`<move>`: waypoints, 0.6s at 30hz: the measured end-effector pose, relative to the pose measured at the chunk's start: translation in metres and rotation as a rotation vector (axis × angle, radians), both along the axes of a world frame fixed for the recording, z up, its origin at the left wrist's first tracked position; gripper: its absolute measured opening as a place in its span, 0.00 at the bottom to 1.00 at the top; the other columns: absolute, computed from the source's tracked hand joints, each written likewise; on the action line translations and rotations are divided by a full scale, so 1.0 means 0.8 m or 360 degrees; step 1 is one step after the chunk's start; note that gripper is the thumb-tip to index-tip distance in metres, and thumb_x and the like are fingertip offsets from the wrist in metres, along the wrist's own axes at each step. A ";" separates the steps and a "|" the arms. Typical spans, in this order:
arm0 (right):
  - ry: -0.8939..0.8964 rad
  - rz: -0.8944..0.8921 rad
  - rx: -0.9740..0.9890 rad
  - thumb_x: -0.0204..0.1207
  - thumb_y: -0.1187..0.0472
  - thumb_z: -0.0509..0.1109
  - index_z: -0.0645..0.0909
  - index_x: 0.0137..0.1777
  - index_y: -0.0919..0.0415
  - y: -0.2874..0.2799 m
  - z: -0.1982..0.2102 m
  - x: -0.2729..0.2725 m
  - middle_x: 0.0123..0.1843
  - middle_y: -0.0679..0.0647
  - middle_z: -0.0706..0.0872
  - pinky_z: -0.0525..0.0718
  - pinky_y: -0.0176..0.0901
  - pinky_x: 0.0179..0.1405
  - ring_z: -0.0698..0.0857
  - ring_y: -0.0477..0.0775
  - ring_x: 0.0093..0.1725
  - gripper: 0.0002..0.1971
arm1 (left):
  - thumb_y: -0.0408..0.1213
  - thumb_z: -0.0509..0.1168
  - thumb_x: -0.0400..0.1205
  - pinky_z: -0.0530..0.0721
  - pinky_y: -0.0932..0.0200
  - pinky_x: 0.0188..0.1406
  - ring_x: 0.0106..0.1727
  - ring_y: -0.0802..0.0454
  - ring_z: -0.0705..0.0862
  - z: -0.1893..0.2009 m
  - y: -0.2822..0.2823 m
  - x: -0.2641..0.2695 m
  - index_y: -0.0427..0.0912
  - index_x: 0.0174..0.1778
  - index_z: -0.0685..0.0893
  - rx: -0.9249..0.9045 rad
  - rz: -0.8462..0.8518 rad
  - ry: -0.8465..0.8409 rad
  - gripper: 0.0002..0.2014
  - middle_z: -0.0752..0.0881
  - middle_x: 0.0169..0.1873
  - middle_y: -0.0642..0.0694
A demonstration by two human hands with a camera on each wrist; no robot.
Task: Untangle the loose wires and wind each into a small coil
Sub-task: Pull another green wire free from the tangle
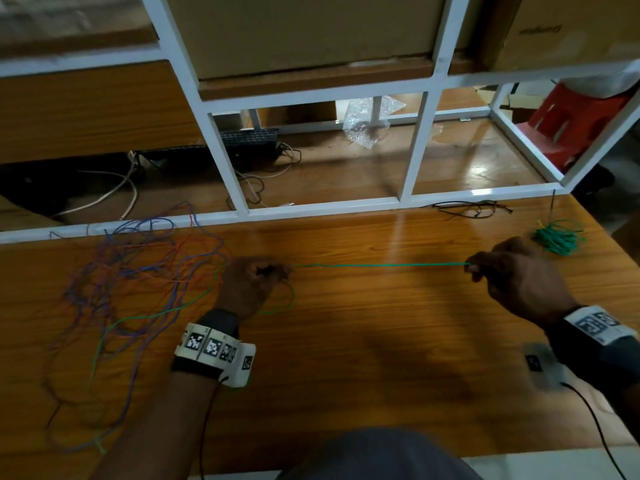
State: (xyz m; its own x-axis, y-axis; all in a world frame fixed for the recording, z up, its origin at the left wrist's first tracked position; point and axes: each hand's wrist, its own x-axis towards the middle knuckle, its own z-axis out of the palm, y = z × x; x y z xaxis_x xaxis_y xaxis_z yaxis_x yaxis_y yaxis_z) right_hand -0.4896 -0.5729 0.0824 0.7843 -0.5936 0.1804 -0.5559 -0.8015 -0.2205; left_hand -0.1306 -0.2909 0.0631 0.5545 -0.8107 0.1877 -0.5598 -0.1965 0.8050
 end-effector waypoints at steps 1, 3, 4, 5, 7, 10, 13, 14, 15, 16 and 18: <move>0.0038 0.0008 0.0000 0.70 0.66 0.75 0.91 0.52 0.47 -0.001 -0.004 -0.003 0.45 0.53 0.84 0.86 0.58 0.40 0.83 0.63 0.50 0.15 | 0.26 0.71 0.82 0.85 0.73 0.44 0.42 0.70 0.89 0.002 0.000 0.003 0.58 0.39 0.89 -0.0016 -0.0010 -0.0019 0.18 0.90 0.34 0.69; 0.0044 0.0037 0.0001 0.67 0.69 0.80 0.92 0.50 0.49 0.002 -0.012 0.000 0.43 0.52 0.84 0.86 0.58 0.39 0.84 0.63 0.48 0.16 | 0.23 0.70 0.82 0.81 0.78 0.41 0.41 0.73 0.88 0.005 -0.003 0.008 0.54 0.39 0.89 -0.0028 0.0004 0.0014 0.18 0.88 0.32 0.73; 0.0034 0.0032 -0.0012 0.64 0.70 0.82 0.93 0.49 0.51 0.006 -0.015 0.003 0.42 0.53 0.84 0.86 0.58 0.39 0.84 0.64 0.47 0.16 | 0.24 0.71 0.82 0.80 0.78 0.40 0.40 0.73 0.88 0.005 -0.006 0.011 0.53 0.38 0.90 -0.0031 0.0036 0.0052 0.16 0.88 0.32 0.73; 0.0021 0.0005 -0.0019 0.63 0.71 0.82 0.93 0.48 0.52 0.007 -0.018 0.005 0.41 0.53 0.83 0.86 0.58 0.39 0.85 0.66 0.45 0.16 | 0.26 0.71 0.82 0.80 0.78 0.40 0.39 0.72 0.88 0.004 -0.008 0.012 0.53 0.37 0.90 -0.0040 0.0079 0.0084 0.15 0.88 0.31 0.71; 0.0006 -0.0050 0.0018 0.68 0.69 0.82 0.93 0.52 0.49 0.009 -0.022 0.009 0.43 0.57 0.85 0.86 0.59 0.41 0.86 0.68 0.45 0.17 | 0.33 0.73 0.82 0.83 0.72 0.42 0.40 0.68 0.89 0.003 -0.014 0.009 0.55 0.36 0.90 -0.0064 0.0152 0.0133 0.12 0.90 0.33 0.66; 0.0256 -0.0060 0.0233 0.78 0.56 0.79 0.78 0.78 0.40 0.021 -0.027 0.030 0.64 0.62 0.88 0.84 0.64 0.56 0.84 0.70 0.62 0.29 | 0.36 0.74 0.81 0.86 0.61 0.42 0.41 0.57 0.90 0.003 -0.029 -0.007 0.52 0.38 0.92 -0.0017 0.0124 0.0150 0.07 0.92 0.36 0.56; 0.0542 0.0069 0.0224 0.78 0.36 0.73 0.53 0.91 0.44 0.055 -0.018 0.076 0.87 0.45 0.68 0.71 0.69 0.76 0.64 0.66 0.85 0.47 | 0.33 0.73 0.82 0.82 0.71 0.36 0.38 0.67 0.88 0.002 -0.050 -0.035 0.47 0.43 0.92 0.0024 -0.0173 0.0039 0.06 0.90 0.36 0.60; 0.0469 0.0161 0.0262 0.80 0.34 0.69 0.53 0.91 0.46 0.070 -0.013 0.096 0.88 0.46 0.66 0.70 0.68 0.78 0.61 0.64 0.87 0.45 | 0.33 0.72 0.82 0.79 0.75 0.35 0.36 0.70 0.87 0.002 -0.058 -0.045 0.44 0.43 0.93 0.0031 -0.0235 0.0048 0.05 0.89 0.35 0.62; 0.0353 0.0248 0.0371 0.83 0.36 0.66 0.56 0.90 0.48 0.083 -0.012 0.115 0.88 0.50 0.68 0.71 0.67 0.79 0.61 0.63 0.87 0.40 | 0.34 0.73 0.82 0.77 0.77 0.34 0.34 0.71 0.86 0.002 -0.064 -0.053 0.42 0.42 0.93 0.0037 -0.0270 0.0059 0.05 0.87 0.34 0.64; 0.0228 0.0327 0.0512 0.87 0.40 0.64 0.61 0.89 0.50 0.096 -0.013 0.132 0.86 0.54 0.72 0.72 0.65 0.78 0.64 0.62 0.86 0.34 | 0.34 0.73 0.83 0.75 0.77 0.32 0.32 0.70 0.84 0.002 -0.069 -0.061 0.41 0.41 0.93 0.0030 -0.0295 0.0062 0.06 0.86 0.31 0.66; -0.0024 0.0516 0.0759 0.91 0.47 0.61 0.73 0.83 0.53 0.116 -0.022 0.158 0.77 0.56 0.82 0.79 0.59 0.69 0.76 0.60 0.76 0.24 | 0.35 0.73 0.83 0.72 0.77 0.28 0.27 0.68 0.82 0.001 -0.076 -0.071 0.42 0.40 0.93 0.0009 -0.0336 0.0062 0.07 0.84 0.25 0.67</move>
State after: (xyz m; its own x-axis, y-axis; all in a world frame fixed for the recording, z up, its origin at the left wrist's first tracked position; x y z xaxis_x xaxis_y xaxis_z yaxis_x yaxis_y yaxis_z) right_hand -0.3633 -0.4801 0.0647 0.9390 -0.3420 -0.0355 -0.2925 -0.7404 -0.6052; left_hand -0.1873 -0.3515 0.0640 0.3788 -0.9106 0.1649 -0.5577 -0.0824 0.8260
